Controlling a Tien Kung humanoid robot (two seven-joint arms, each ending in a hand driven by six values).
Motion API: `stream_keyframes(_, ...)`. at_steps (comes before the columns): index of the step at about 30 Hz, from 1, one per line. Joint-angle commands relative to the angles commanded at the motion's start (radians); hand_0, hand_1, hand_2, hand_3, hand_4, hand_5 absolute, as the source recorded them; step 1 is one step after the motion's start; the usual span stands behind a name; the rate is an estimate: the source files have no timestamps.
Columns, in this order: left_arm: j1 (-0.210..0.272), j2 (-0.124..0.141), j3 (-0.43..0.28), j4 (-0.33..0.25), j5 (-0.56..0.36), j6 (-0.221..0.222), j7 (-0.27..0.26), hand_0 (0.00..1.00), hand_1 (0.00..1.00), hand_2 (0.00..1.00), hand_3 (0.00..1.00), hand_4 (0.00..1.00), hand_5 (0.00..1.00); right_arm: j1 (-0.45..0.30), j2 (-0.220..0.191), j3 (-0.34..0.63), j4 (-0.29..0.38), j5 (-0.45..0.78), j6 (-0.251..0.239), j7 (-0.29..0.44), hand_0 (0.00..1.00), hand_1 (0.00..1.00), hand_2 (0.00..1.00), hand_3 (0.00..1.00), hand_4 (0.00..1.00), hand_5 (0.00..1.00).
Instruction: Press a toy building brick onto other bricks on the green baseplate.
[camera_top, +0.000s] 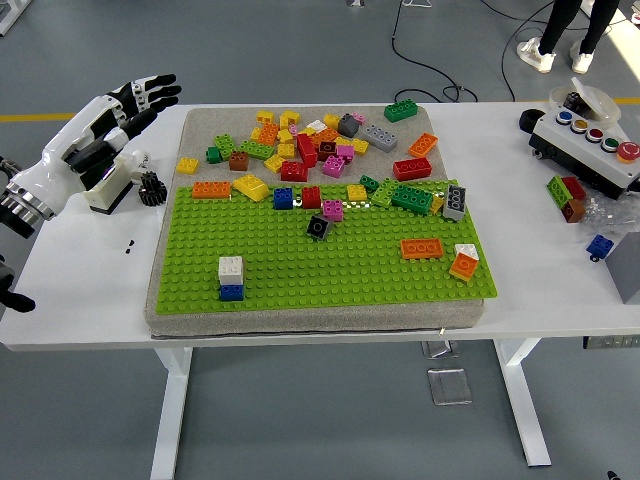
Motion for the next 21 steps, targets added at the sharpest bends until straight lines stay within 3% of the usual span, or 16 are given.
stream_keyframes(6, -0.029, -0.031, 0.009, 0.018, -0.003, 0.002, 0.011, 0.998, 0.936, 0.93, 0.935, 0.998, 0.806, 0.005, -0.016, 0.004, 0.0, -0.012, -0.034, -0.014, 0.739, 0.666, 0.715, 0.599, 0.914, 0.493)
stream_keyframes(21, -0.063, -0.045, 0.018, 0.054, -0.004, -0.007, 0.001, 0.998, 0.935, 0.921, 0.935, 0.998, 0.808, 0.004, -0.018, 0.0, 0.0, 0.005, -0.03, -0.009, 0.74, 0.669, 0.715, 0.599, 0.914, 0.493)
